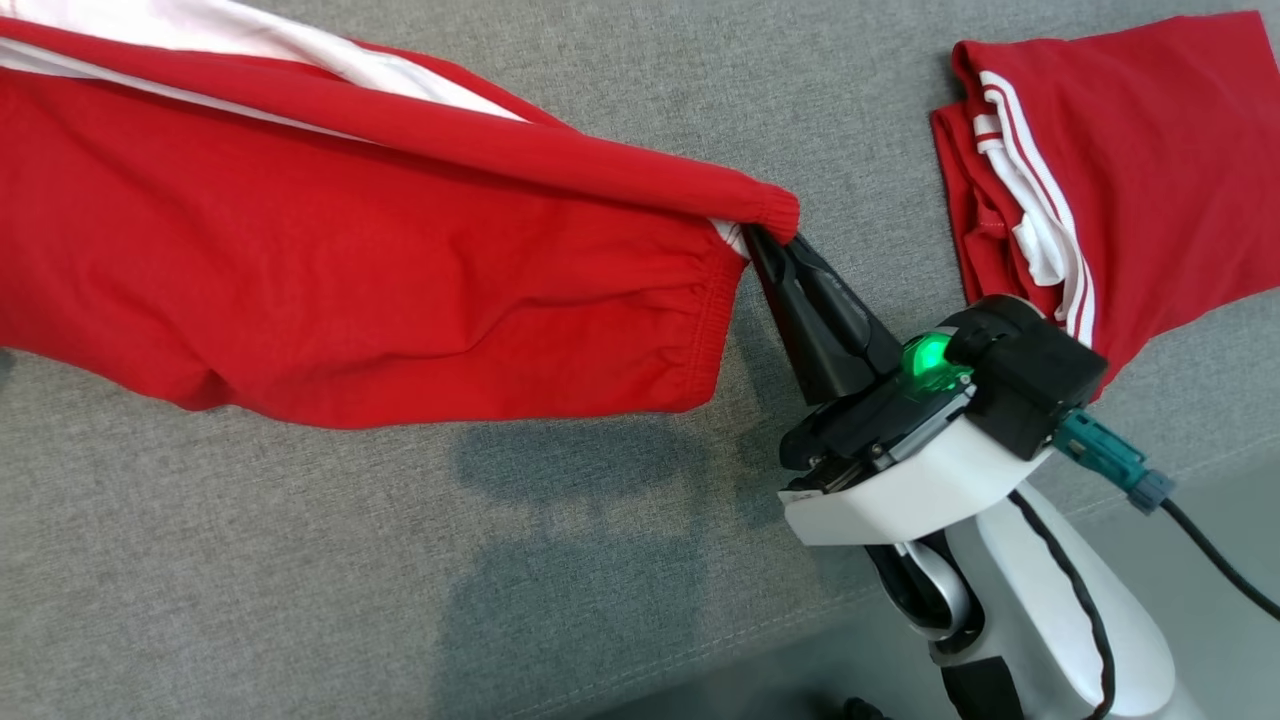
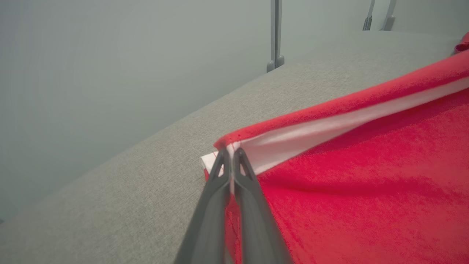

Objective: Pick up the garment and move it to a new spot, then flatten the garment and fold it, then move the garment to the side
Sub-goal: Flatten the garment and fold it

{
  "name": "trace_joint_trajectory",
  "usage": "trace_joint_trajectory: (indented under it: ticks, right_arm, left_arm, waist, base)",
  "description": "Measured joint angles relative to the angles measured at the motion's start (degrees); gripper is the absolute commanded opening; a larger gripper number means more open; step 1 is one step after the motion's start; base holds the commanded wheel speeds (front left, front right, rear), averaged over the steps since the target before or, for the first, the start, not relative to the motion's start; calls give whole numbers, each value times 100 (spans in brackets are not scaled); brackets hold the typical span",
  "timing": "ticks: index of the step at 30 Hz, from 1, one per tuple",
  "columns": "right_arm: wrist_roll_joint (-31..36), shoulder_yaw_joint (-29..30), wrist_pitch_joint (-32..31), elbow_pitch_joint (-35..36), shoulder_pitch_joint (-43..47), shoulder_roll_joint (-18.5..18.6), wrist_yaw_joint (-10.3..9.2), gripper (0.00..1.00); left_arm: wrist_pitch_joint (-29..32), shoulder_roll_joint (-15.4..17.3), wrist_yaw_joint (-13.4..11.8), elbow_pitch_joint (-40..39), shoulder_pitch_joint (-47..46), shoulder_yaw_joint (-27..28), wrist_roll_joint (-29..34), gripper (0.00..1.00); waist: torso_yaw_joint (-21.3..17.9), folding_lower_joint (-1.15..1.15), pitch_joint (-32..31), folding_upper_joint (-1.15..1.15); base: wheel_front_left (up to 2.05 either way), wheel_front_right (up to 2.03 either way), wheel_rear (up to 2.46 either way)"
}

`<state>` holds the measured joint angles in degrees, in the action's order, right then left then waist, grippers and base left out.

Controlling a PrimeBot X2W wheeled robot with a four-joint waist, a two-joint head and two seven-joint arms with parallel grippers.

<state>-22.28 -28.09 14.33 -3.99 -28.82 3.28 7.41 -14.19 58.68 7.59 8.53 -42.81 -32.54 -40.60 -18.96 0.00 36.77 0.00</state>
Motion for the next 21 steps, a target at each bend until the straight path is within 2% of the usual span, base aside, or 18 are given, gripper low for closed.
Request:
trace_joint_trajectory:
  ticks: [16, 21]
  right_arm:
    - [-288, -379, 0, 557, 11, 4, 0, 0]
    - [-300, -472, 0, 605, 22, 7, 0, 0]
  left_arm:
    - [-3, 10, -10, -246, -112, -56, -1, 0]
    - [65, 25, -119, -269, -112, -65, 1, 0]
  waist:
    - [-29, 0, 195, 0]
    - [-118, 0, 174, 0]
  base:
    - [0, 0, 0]
    - [0, 0, 0]
